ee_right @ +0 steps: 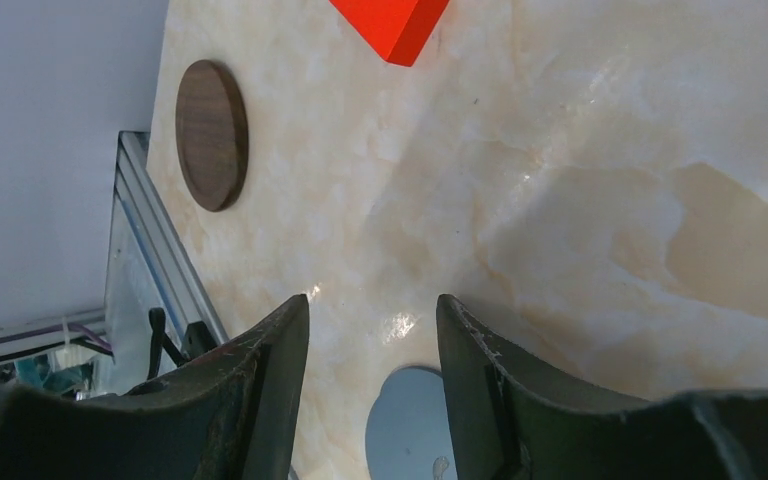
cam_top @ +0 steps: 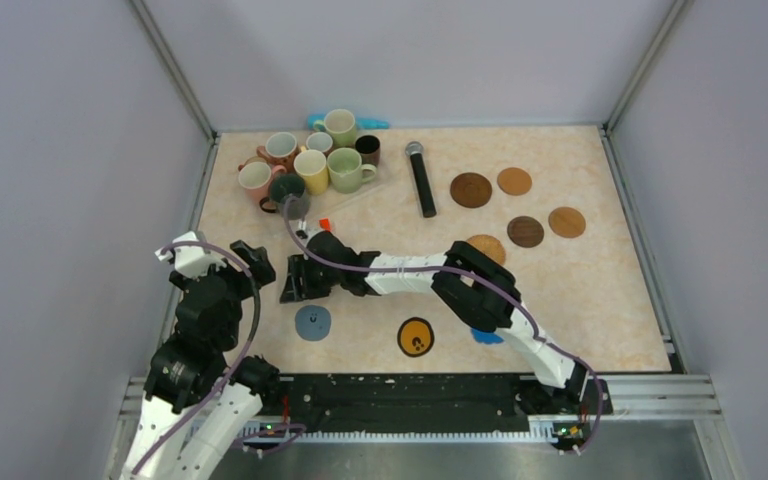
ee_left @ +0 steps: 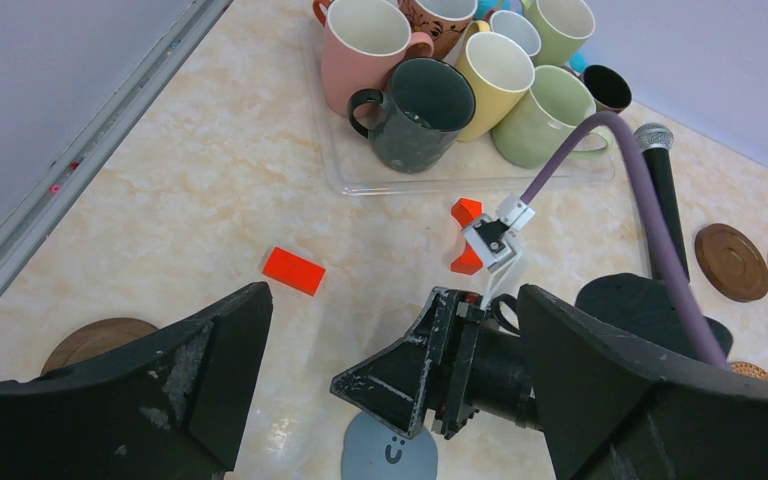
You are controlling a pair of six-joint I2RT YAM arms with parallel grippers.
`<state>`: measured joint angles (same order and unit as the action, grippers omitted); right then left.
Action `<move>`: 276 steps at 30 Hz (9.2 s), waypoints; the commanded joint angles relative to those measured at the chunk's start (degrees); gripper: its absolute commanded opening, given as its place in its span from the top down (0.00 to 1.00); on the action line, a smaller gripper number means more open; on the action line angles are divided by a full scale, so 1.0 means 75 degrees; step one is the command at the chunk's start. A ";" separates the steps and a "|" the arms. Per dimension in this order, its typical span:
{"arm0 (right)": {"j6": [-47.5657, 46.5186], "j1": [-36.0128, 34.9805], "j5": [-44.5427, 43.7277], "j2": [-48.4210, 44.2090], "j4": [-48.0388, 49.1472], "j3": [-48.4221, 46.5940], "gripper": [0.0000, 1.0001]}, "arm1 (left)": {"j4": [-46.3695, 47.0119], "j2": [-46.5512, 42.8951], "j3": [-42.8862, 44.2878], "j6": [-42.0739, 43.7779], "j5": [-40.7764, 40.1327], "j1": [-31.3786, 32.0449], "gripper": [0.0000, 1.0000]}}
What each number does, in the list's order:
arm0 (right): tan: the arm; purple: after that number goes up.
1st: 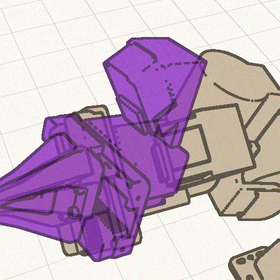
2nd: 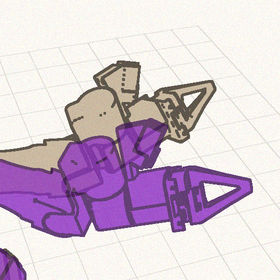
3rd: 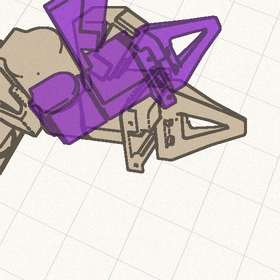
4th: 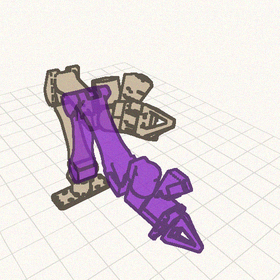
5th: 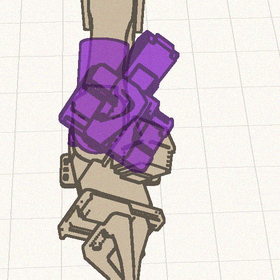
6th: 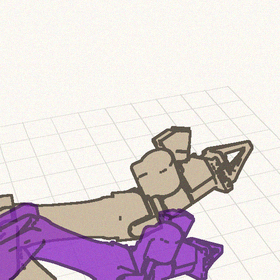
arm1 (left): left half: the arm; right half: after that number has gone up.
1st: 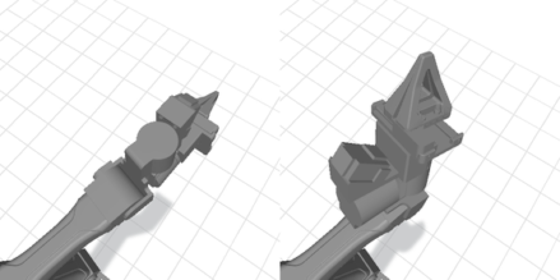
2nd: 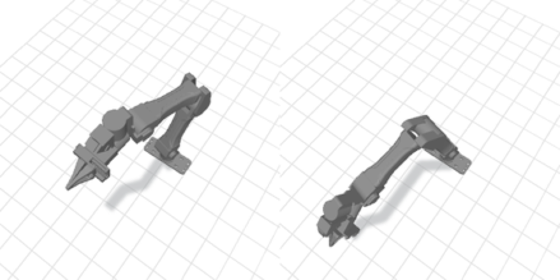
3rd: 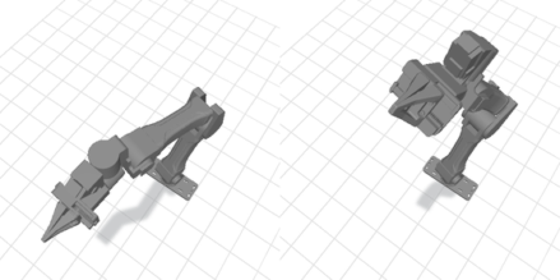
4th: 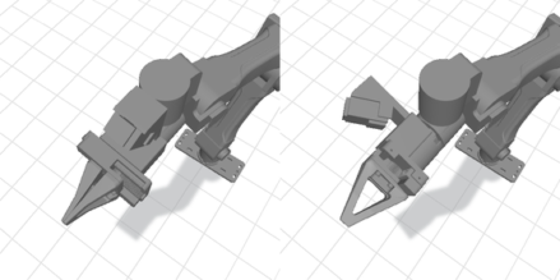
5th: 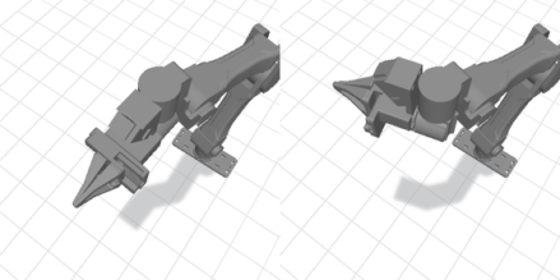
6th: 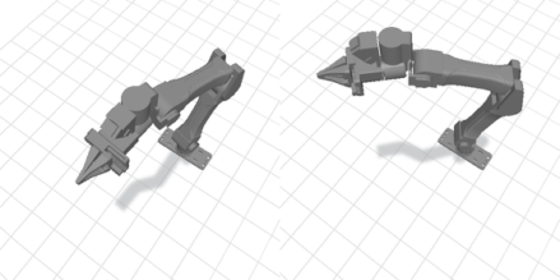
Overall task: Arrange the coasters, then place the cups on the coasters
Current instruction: Move the coaster to the center of the board.
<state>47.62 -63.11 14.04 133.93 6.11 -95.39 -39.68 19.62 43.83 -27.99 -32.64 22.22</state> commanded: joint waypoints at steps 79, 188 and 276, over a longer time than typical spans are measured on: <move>-0.0005 0.0283 -0.5121 -1.1772 -0.3323 0.8270 0.37 | -0.0065 0.5392 -0.1940 -0.3503 0.3455 0.0279 0.21; 0.0581 0.0284 -0.3328 -1.2004 -0.2869 0.8904 0.37 | -0.1165 0.6943 -0.0870 -0.7532 0.0883 -0.6229 1.00; 0.0511 0.0290 -0.3638 -1.2005 -0.3208 0.8769 0.37 | -0.2082 0.7358 -0.0970 -0.6201 0.2551 -0.6293 1.00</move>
<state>52.07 -61.32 -11.57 45.01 -17.67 -26.79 -51.24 76.16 39.90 -76.73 -19.92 -25.58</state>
